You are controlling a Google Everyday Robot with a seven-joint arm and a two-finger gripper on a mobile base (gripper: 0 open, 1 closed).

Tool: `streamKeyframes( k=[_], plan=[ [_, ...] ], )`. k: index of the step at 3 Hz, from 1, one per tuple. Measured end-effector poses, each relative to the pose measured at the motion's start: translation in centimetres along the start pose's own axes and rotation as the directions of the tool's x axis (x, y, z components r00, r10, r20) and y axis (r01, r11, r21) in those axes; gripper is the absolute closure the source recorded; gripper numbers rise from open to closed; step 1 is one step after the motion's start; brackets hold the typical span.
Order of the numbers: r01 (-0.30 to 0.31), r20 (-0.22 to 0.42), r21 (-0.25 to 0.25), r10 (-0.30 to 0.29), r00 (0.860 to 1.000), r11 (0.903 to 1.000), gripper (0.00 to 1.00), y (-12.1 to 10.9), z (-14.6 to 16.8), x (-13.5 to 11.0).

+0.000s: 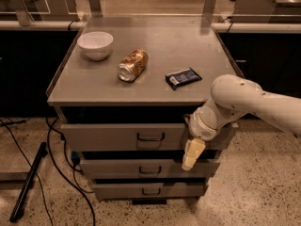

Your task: Open top drawer

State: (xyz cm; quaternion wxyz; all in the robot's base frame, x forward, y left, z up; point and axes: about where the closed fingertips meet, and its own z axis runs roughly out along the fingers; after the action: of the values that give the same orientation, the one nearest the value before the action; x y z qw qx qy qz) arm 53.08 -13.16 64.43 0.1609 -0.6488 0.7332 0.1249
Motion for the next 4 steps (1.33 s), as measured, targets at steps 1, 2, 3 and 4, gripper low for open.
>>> streamKeyframes(
  k=[1,2,3,4],
  plan=[
    [-0.015,-0.014,-0.033,0.014,1.000,0.9994,0.00,0.8,-0.4,0.4],
    [-0.015,-0.014,-0.033,0.014,1.000,0.9993,0.00,0.8,-0.6,0.3],
    [-0.048,-0.014,-0.153,0.046,0.999,0.9871,0.00,3.6,-2.1,1.0],
    [-0.065,0.018,-0.264,0.072,0.997,0.9623,0.00,6.3,-3.9,0.9]
  ],
)
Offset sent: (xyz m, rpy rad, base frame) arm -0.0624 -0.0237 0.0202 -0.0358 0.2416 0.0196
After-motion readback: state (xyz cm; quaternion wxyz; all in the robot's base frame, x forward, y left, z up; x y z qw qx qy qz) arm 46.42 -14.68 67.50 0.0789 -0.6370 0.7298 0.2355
